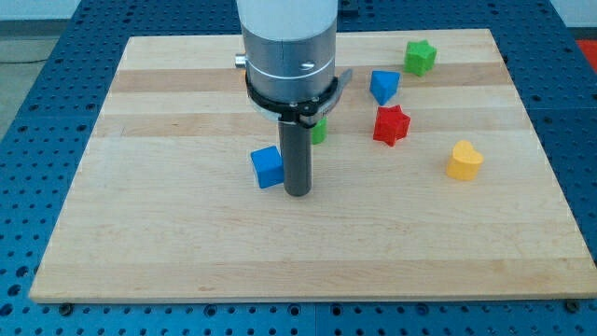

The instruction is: Push the blue cube slightly towards the top left of the board

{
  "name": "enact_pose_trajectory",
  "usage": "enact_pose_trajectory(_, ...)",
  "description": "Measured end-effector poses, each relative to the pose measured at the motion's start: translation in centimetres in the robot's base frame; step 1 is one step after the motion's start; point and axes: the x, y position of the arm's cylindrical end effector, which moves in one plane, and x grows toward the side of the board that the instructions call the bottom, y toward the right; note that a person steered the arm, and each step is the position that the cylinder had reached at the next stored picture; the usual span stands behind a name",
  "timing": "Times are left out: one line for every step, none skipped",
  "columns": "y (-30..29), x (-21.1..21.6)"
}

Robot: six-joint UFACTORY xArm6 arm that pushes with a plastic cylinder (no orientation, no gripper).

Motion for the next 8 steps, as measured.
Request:
enact_pose_trajectory(-0.1,-0.3)
enact_pose_trajectory(-0.1,-0.3)
enact_pose_trajectory(-0.5,-0.3)
enact_pose_trajectory(-1.0,-0.3)
enact_pose_trajectory(-1.5,-0.3)
enact_pose_trajectory(-2.7,-0.3)
enact_pose_trajectory(-3.0,-0.3)
enact_pose_trajectory(-3.0,-0.3)
